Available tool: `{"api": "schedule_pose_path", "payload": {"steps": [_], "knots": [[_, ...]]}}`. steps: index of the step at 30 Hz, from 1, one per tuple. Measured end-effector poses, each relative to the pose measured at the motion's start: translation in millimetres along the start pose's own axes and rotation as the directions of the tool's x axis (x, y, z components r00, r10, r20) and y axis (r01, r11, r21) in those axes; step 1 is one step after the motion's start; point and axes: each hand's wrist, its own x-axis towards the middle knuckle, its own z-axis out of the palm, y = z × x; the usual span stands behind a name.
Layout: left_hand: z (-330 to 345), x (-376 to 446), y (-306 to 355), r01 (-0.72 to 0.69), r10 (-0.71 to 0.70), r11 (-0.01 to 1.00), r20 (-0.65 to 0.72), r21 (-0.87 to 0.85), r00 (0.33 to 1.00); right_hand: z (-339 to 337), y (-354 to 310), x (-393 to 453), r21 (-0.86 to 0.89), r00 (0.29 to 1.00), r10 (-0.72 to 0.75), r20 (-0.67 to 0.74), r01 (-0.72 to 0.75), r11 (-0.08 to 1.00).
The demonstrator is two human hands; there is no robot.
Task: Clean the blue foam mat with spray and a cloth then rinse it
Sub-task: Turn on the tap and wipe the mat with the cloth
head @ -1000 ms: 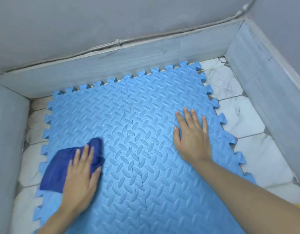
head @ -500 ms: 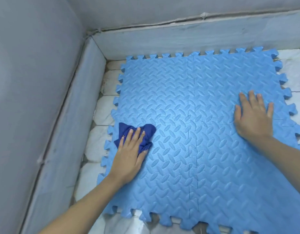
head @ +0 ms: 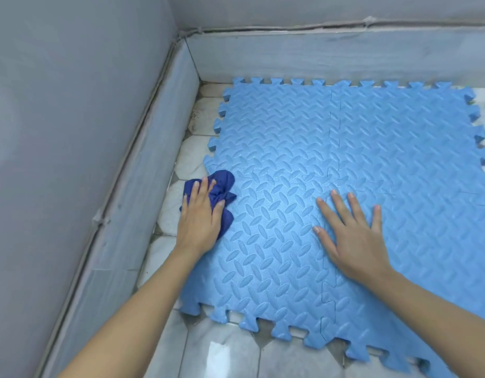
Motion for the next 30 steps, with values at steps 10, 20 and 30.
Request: {"api": "schedule_pose_path", "payload": {"steps": [10,20,30], "knots": [[2.5,-169.5,-31.3,-0.796,0.696,0.58,0.403,0.171,0.594,-7.8,6.9,-3.9,-0.063,0.996,0.024,0.089,-0.019,0.998],[14.0,-84.0,37.2,-0.859,0.75,0.481,0.425,0.177,0.507,-6.8,9.3,-3.6,0.011,0.997,0.009,0.072,-0.01,1.0],[39.6,-7.9,116.7,-0.92,0.849,0.346,0.356,0.184,0.391,-22.0,144.4,-59.1,0.063,0.889,0.457,0.033,-0.458,0.887]]}}
